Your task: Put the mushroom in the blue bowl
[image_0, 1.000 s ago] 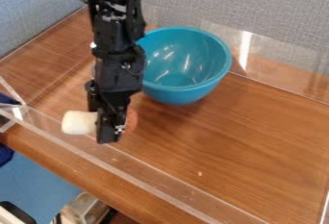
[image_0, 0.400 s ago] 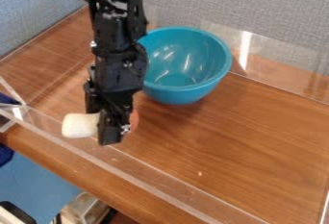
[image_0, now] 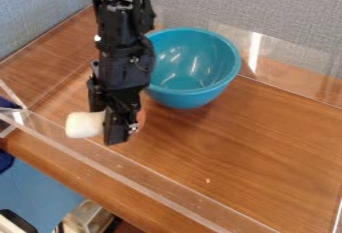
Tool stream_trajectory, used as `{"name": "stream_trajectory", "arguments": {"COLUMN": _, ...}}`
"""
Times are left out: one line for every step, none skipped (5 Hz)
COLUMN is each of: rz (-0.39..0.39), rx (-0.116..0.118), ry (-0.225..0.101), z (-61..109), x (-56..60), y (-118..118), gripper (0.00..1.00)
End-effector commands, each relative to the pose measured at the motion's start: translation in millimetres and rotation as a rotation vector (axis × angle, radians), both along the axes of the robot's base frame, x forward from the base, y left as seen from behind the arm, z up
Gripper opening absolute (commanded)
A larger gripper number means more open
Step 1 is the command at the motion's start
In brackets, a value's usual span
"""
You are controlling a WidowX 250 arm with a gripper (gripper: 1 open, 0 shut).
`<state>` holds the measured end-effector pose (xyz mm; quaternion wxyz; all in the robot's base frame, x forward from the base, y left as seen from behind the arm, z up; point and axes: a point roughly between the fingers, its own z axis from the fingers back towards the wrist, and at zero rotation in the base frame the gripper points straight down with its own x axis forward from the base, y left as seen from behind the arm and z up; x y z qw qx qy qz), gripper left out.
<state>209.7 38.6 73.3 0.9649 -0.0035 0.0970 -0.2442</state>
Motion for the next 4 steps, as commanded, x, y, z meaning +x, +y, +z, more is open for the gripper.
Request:
{"name": "stream_trajectory", "arguments": {"rz": 0.003, "rx": 0.018, "ry": -0.069, "z": 27.4, "x": 13.3, "y": -11, "gripper": 0.00}}
{"name": "stream_trajectory", "arguments": {"rz": 0.045, "rx": 0.036, "ry": -0.129, "z": 59.1, "x": 28.2, "y": -26, "gripper": 0.00}}
{"name": "stream_trajectory", "arguments": {"rz": 0.162, "rx": 0.067, "ry": -0.167, "z": 75.8, "x": 36.9, "y": -26, "gripper": 0.00}}
{"name": "stream_trajectory", "arguments": {"rz": 0.280, "rx": 0.083, "ry": -0.203, "z": 81.5, "x": 50.5, "y": -26, "gripper": 0.00}}
